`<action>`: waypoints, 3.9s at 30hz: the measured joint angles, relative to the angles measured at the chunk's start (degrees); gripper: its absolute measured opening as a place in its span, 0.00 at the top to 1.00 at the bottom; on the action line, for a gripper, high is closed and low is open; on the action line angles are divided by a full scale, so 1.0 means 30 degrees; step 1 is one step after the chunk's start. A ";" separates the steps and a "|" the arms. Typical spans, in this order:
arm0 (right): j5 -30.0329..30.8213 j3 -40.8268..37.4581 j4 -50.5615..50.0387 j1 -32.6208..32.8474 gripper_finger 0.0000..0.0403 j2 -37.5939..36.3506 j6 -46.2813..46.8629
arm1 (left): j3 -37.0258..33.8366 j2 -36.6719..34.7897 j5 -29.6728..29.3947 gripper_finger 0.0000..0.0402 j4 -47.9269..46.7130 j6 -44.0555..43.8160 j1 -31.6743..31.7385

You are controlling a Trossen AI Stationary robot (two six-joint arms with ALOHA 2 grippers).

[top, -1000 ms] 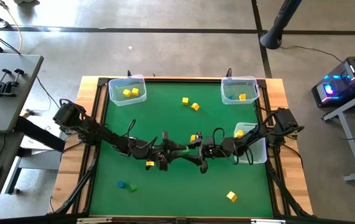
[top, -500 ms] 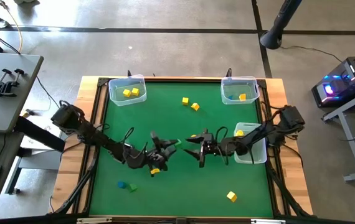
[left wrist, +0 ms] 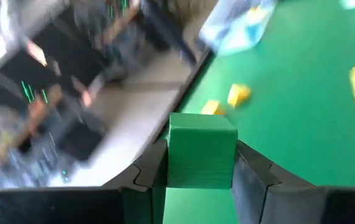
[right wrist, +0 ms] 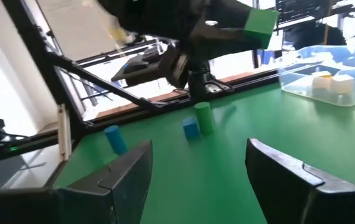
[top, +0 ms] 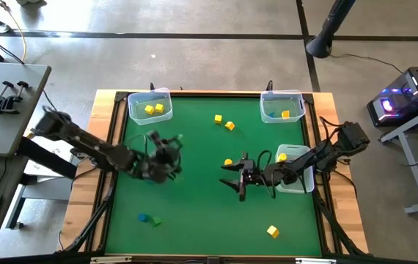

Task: Sort blocks by size
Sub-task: Put the green cube block into the top left transparent bin, then put the yellow triangular block into the top right transparent bin

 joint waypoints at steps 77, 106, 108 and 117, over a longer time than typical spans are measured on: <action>0.0853 0.0007 -0.0160 -0.0036 0.39 0.0022 -0.1289 | 0.2125 0.1769 2.0656 0.51 -0.8528 0.1421 2.5480; 1.2380 0.0015 0.0003 0.3432 0.39 -0.0778 -0.7434 | -0.5812 -0.1844 2.3129 0.51 1.4368 -0.1748 0.9709; 1.4026 0.0015 -0.0142 0.3917 0.39 -0.1463 -0.8137 | -0.6456 -0.1542 2.2097 0.51 1.5637 -0.2164 0.8724; 1.0932 0.0023 -0.6762 0.2299 0.39 -0.7843 -0.6144 | -0.6929 0.0389 1.8938 0.51 1.7748 -0.1502 0.6221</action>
